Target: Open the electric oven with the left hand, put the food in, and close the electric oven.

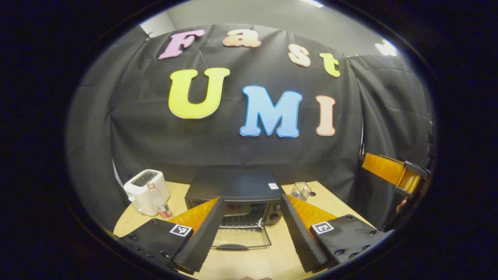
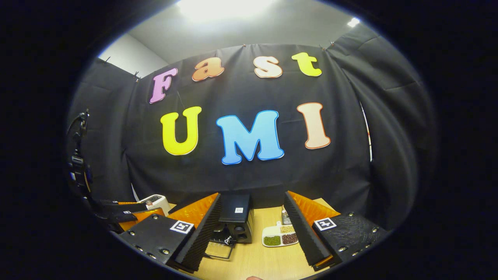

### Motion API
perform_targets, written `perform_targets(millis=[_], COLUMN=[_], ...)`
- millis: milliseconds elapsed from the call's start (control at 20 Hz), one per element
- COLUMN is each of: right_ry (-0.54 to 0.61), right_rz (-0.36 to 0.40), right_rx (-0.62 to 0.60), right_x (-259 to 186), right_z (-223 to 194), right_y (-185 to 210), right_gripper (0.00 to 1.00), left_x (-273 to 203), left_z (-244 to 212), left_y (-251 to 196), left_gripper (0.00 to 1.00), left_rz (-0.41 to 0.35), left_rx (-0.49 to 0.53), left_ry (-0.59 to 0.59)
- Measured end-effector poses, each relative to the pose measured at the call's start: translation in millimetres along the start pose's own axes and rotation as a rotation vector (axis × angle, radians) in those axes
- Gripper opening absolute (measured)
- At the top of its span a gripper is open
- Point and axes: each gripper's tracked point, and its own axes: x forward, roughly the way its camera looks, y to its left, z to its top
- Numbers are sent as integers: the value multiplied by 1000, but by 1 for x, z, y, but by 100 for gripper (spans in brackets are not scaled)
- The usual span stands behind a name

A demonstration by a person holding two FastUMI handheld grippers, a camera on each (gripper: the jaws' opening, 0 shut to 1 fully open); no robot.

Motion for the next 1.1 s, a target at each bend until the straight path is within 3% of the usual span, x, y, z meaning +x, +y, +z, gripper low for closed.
perform_targets(millis=[150, 300, 350, 450, 700, 800, 950, 1000, 1100], right_ry=[13, 5, 4, 12, 31, 34, 45, 49, 58], right_rz=[-23, -61, -69, -87, -143, -157, -180, -189, -205], right_rx=[2, 10, 12, 25, 34, 33, 34, 39, 49], right_x=[-3, -4, -5, -14, -17, -19, -18, -19, -17], right_z=[-5, -5, -6, -4, -18, -20, -26, -28, -32], right_y=[-12, -30, -36, -47, -73, -80, -93, -97, -105], right_gripper=[97, 97, 97, 97, 97, 97, 97, 97, 97], left_x=[16, 20, 24, 29, 39, 45, 57, 62, 71], left_z=[-41, -93, -108, -135, -204, -225, -254, -264, -282], left_y=[2, -6, -5, 1, 16, 23, 38, 42, 50], left_gripper=[92, 100, 92, 100, 96, 100, 92, 100, 100], left_rz=[6, -28, -27, -13, 16, 29, 56, 66, 82], left_rx=[-6, -49, -57, -43, -4, 1, 15, 16, 13], left_ry=[133, 302, 351, 443, 671, 736, 831, 855, 909])
